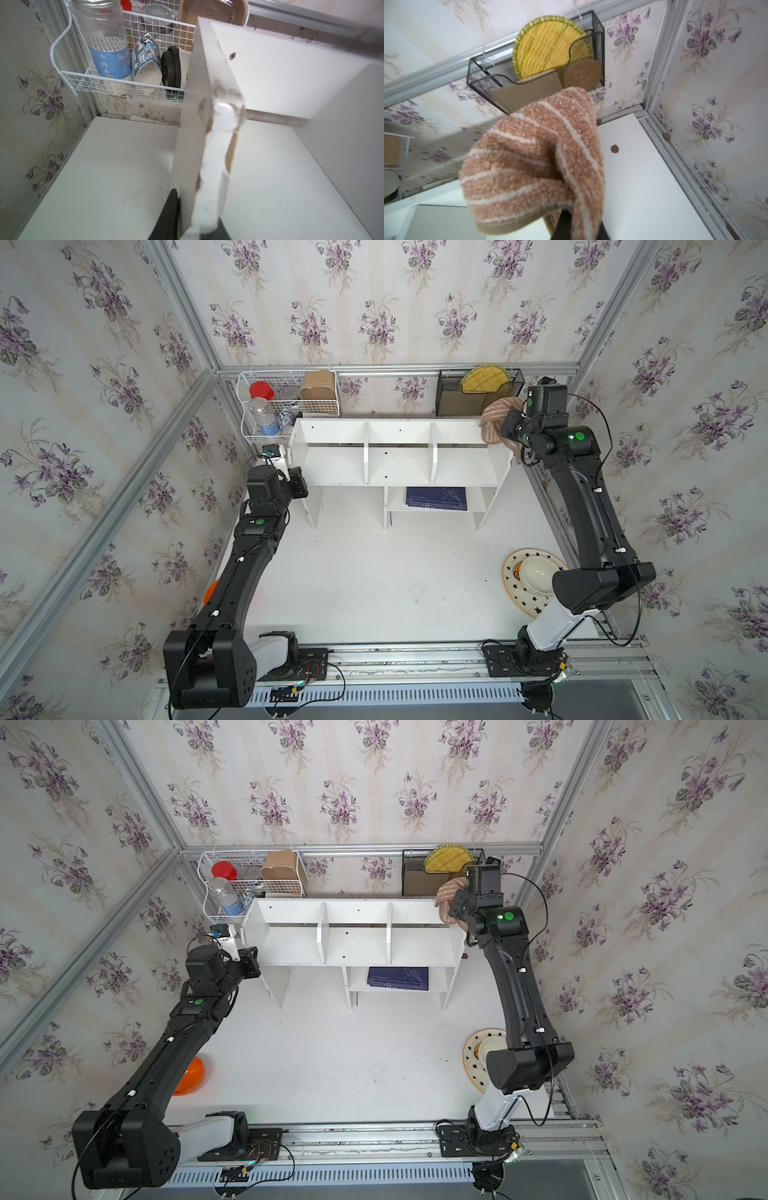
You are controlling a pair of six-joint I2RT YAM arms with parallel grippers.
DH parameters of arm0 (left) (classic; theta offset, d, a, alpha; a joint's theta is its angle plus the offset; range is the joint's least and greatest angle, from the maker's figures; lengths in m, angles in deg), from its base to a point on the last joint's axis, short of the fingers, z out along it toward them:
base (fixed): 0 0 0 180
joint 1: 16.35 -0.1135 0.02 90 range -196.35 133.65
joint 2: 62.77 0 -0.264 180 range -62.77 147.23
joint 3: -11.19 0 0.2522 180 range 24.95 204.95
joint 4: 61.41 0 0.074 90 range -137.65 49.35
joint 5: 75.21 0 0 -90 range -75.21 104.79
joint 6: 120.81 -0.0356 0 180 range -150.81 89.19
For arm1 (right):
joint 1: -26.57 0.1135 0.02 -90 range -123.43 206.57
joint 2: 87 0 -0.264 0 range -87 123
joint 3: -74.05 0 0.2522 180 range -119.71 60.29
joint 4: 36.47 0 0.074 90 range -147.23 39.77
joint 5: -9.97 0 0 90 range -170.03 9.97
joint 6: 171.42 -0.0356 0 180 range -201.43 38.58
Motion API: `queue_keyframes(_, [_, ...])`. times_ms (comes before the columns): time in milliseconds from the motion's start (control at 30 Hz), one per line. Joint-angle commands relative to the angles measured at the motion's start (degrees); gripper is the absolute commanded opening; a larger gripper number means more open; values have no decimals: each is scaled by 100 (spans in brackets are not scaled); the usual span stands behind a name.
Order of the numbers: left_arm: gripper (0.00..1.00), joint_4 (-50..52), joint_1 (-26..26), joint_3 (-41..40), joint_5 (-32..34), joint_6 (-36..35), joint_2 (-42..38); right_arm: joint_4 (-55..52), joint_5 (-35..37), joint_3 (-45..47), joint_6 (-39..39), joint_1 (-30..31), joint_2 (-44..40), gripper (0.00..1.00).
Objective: Wipe the bookshelf clean with a cloth
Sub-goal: Wipe the dust from the shelf.
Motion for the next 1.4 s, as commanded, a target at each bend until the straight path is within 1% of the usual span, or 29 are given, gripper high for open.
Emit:
queue_keyframes(0, [0, -59, 30, 38, -506, 337, -30, 82, -417, 140, -19, 17, 96, 0])
queue_keyframes(133, [0, -73, 52, 40, -552, 328, -16, 212, -555, -2, -8, 316, 314, 0])
queue_keyframes(300, [0, -74, 124, 21, -558, 208, -57, 137, -799, -758, 122, 743, 747, 0])
queue_keyframes(400, [0, -81, 144, 20, -573, 190, -46, 263, -976, -962, 292, 1049, 859, 0])
queue_keyframes(533, [0, -52, 153, 29, -544, 183, -43, 308, -702, -996, 494, 1364, 949, 0])
queue_keyframes(633, [0, -18, 153, 25, -493, 184, -53, 141, -81, -1012, 481, 1256, 993, 0])
queue_keyframes(667, [0, -11, 153, 21, -491, 179, -56, 107, -15, -1009, 442, 1169, 975, 0])
queue_keyframes(767, [0, 14, 153, 45, -520, 169, -54, 26, -42, -939, 259, 738, 839, 0])
queue_keyframes(933, [0, 7, 153, 29, -493, 146, -101, -17, -33, -720, 206, 147, 467, 0])
queue_keyframes(1100, [0, 33, 158, 62, -507, 156, -114, -93, 85, -532, 204, 7, 262, 0])
queue_keyframes(1167, [0, 39, 166, 75, -524, 159, -127, -40, -50, -382, 139, 7, 209, 0])
queue_keyframes(1267, [0, 44, 162, 81, -520, 159, -142, 149, -628, -207, 78, 51, 187, 0])
queue_keyframes(1300, [0, 56, 162, 82, -521, 159, -145, 214, -851, -194, 97, 109, 202, 0])
queue_keyframes(1367, [0, 75, 170, 97, -516, 159, -142, 340, -999, -223, 174, 327, 245, 0])
